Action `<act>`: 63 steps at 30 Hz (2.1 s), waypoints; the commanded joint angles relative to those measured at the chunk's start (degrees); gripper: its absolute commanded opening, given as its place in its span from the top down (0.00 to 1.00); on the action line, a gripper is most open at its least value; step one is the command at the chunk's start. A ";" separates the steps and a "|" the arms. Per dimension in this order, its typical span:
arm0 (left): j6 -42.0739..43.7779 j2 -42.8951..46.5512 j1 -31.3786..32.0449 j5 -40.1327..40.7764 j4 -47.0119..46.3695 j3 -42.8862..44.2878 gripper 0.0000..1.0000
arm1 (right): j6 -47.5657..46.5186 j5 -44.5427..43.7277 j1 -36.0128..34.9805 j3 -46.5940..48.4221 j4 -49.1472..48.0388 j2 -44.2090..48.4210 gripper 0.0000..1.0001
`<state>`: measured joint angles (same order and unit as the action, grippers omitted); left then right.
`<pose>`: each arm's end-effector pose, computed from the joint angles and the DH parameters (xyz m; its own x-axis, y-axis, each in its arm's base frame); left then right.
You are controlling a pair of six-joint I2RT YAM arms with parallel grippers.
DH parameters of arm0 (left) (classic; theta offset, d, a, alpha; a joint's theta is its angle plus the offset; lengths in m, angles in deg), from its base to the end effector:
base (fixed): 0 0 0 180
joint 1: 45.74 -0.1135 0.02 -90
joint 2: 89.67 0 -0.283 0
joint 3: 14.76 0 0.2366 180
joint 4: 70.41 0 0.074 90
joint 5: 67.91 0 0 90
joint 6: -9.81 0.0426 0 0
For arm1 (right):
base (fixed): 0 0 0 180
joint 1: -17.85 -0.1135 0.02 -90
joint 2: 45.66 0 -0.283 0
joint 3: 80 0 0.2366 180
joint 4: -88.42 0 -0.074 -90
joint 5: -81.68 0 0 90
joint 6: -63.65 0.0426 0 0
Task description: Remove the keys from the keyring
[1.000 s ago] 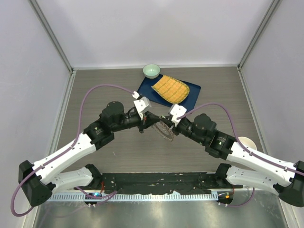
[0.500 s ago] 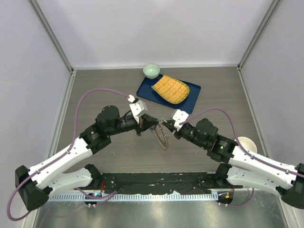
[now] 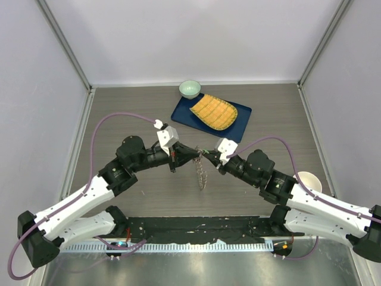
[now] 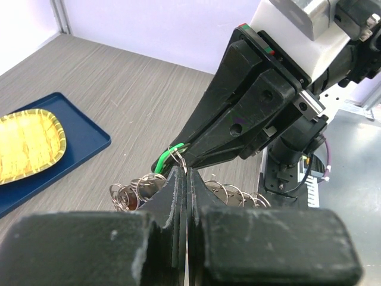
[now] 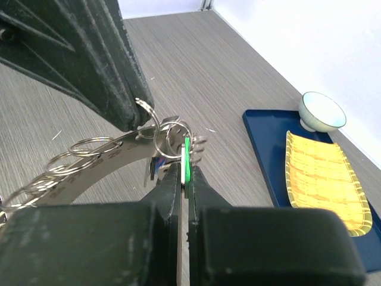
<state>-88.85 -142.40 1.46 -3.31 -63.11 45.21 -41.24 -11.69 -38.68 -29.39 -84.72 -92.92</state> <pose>0.1196 -0.1561 0.3684 -0.1444 -0.0443 -0.9885 0.9433 0.2957 -0.1510 0.1016 0.1491 0.3280 0.1730 -0.2034 -0.9637 -0.7822 0.5662 -0.2600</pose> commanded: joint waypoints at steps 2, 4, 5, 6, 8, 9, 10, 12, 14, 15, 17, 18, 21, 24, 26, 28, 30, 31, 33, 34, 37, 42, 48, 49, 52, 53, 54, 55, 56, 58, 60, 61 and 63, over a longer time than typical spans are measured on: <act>-1.97 2.46 -0.44 -7.36 -7.81 -0.45 1.00 | -1.36 -3.48 0.02 0.64 -4.99 -0.28 0.99; -1.62 2.19 -0.53 -9.65 -6.49 -0.19 1.00 | -1.98 -4.44 0.02 0.82 -5.26 -0.28 0.99; -1.53 2.02 -0.62 -10.62 -6.05 -0.10 1.00 | -2.24 -4.71 0.02 0.99 -5.61 -0.20 0.99; -1.36 1.93 -0.62 -12.11 -5.53 -0.10 1.00 | -2.42 -4.88 0.02 1.17 -5.61 -0.11 0.99; -1.18 2.02 -0.79 -13.43 -5.35 -0.45 1.00 | -3.30 -5.50 0.02 1.78 -5.44 -0.19 0.99; -0.92 1.93 -0.79 -14.31 -5.00 -0.45 1.00 | -3.65 -5.67 0.02 2.13 -5.26 -0.28 0.99; -0.74 1.84 -0.88 -14.67 -4.65 -0.37 1.00 | -3.82 -5.85 0.02 2.40 -5.09 -0.37 0.99; -0.30 1.31 -1.23 -16.15 -3.77 -0.28 1.00 | -4.53 -6.64 0.02 2.92 -5.00 -0.28 0.99; -0.56 1.14 -1.76 -17.39 -3.68 -0.37 1.00 | -5.31 -7.87 0.02 3.10 -5.26 -0.11 0.99; -0.65 0.88 -1.93 -18.09 -3.68 -0.45 1.00 | -5.58 -8.31 0.02 3.10 -5.17 0.07 0.99; -0.83 0.79 -2.20 -19.32 -3.24 -0.19 1.00 | -6.02 -8.84 0.11 3.36 -5.35 0.24 0.99; -0.74 0.53 -2.20 -19.50 -2.98 -0.10 1.00 | -6.54 -9.27 0.11 3.37 -5.43 0.24 0.99; 0.31 0.26 -2.73 -20.12 -0.52 0.51 1.00 | -7.51 -9.80 0.11 3.89 -5.96 0.42 0.99; 0.93 0.00 -3.17 -21.43 0.72 0.78 1.00 | -8.74 -10.16 0.11 4.77 -6.40 -0.19 0.99; 0.84 0.08 -3.60 -22.13 1.07 0.78 1.00 | -9.45 -11.12 0.11 5.38 -6.84 -0.81 0.99; 0.84 -0.09 -3.78 -22.49 1.42 0.95 1.00 | -10.32 -12.26 0.20 5.74 -7.19 -1.07 0.99; 0.84 0.08 -3.96 -23.45 2.12 1.13 1.00 | -10.85 -12.97 0.20 6.00 -7.89 -1.16 0.99; 0.93 0.08 -4.13 -23.63 2.39 1.22 1.00 | -11.29 -13.32 0.20 6.35 -8.16 -1.25 0.99; 1.37 0.17 -4.13 -24.07 3.26 1.22 1.00 | -11.65 -14.46 0.28 6.70 -8.86 -1.42 0.99; 1.55 0.17 -4.31 -24.07 3.62 1.30 1.00 | -11.82 -14.73 0.37 7.14 -9.04 -1.51 0.99; 1.90 -0.09 -4.57 -24.86 4.59 1.22 1.00 | -12.61 -15.34 0.28 7.49 -9.91 -1.69 0.99; 2.69 -0.71 -4.75 -25.74 5.81 1.31 1.00 | -13.58 -16.49 0.55 8.55 -11.59 -2.65 0.99; 3.13 -0.88 -5.54 -27.85 6.61 0.43 1.00 | -15.07 -18.59 1.16 10.04 -14.40 -3.45 0.99; 3.30 -0.80 -5.71 -27.94 6.87 0.43 1.00 | -15.25 -18.94 1.34 10.74 -14.49 -3.88 0.99; 4.09 -0.71 -5.98 -27.33 7.22 0.51 1.00 | -15.34 -18.25 1.51 11.97 -14.49 -4.24 0.99; 4.27 -0.53 -6.07 -27.33 8.61 0.43 1.00 | -15.25 -17.98 1.51 12.15 -14.23 -4.33 0.99; 4.36 -0.36 -6.24 -26.80 8.72 0.34 1.00 | -15.08 -17.63 1.51 12.33 -13.88 -4.41 0.99; 4.36 -0.27 -6.42 -26.45 8.54 0.25 1.00 | -14.90 -17.11 1.51 12.50 -13.35 -4.41 0.99; 4.36 0.08 -6.59 -26.27 8.37 0.16 1.00 | -14.29 -15.80 1.51 12.59 -12.04 -4.24 0.99; 4.10 0.35 -6.68 -22.86 8.10 0.43 1.00 | -13.59 -14.47 1.51 11.37 -10.63 -3.71 0.99; 4.01 1.04 -6.95 -20.66 7.66 0.43 1.00 | -12.09 -10.09 1.43 10.14 -7.82 -2.14 0.99; 3.05 1.31 -7.03 -16.73 7.66 0.25 1.00 | -11.74 -8.50 1.51 9.18 -6.42 -1.69 0.99; 2.60 1.49 -7.03 -14.94 4.42 -0.45 1.00 | -9.73 -3.95 1.51 8.20 -3.16 -0.73 0.99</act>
<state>-83.30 -143.01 -5.90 -18.09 -62.35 45.67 -54.40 -15.06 -39.77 -22.68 -83.94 -98.37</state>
